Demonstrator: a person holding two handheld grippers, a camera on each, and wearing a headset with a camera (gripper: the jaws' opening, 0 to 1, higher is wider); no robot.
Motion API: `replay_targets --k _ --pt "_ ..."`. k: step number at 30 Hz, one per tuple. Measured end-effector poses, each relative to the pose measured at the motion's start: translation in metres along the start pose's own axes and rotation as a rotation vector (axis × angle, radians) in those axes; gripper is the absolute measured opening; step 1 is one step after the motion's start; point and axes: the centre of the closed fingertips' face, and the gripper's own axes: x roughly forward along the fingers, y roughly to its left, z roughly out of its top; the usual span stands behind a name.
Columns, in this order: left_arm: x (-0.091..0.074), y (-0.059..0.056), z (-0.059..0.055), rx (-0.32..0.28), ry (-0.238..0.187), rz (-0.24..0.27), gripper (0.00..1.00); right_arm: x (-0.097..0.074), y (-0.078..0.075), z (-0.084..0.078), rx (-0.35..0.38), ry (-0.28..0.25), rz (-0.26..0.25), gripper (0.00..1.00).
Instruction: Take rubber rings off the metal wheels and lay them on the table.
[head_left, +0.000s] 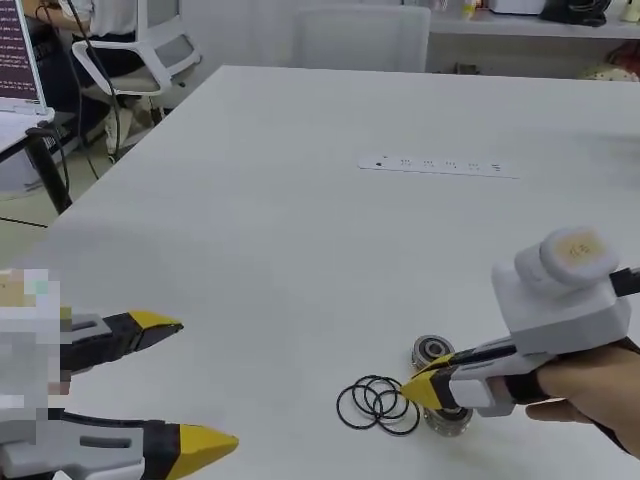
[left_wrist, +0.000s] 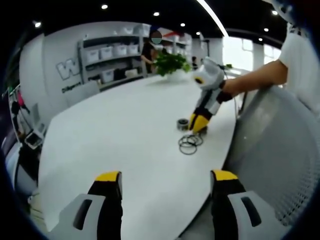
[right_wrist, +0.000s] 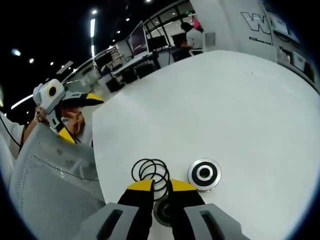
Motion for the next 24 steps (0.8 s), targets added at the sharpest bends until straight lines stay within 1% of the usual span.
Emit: replay_targets --k 6,9,16,18,20,24 --pt "0.001 -0.002 -0.002 0.004 0.009 -0.005 0.73 -0.003 0.001 0.004 -0.006 -0.014 -0.003 0.08" --pt "0.001 -0.002 -0.001 0.004 0.005 -0.006 0.74 -0.006 0.000 0.008 -0.006 -0.027 -0.005 0.09" --pt "0.001 -0.002 0.002 0.000 -0.007 -0.011 0.75 -0.019 0.002 0.022 -0.002 -0.084 -0.006 0.12" --pt "0.001 -0.002 0.002 0.000 -0.008 -0.012 0.76 -0.021 0.005 0.025 -0.001 -0.094 0.004 0.14" --pt "0.002 -0.003 0.003 -0.002 -0.014 -0.015 0.76 -0.023 0.012 0.028 -0.015 -0.103 0.030 0.19" --pt "0.003 -0.005 0.004 0.001 -0.017 -0.024 0.76 -0.026 0.021 0.032 -0.084 -0.101 0.047 0.31"
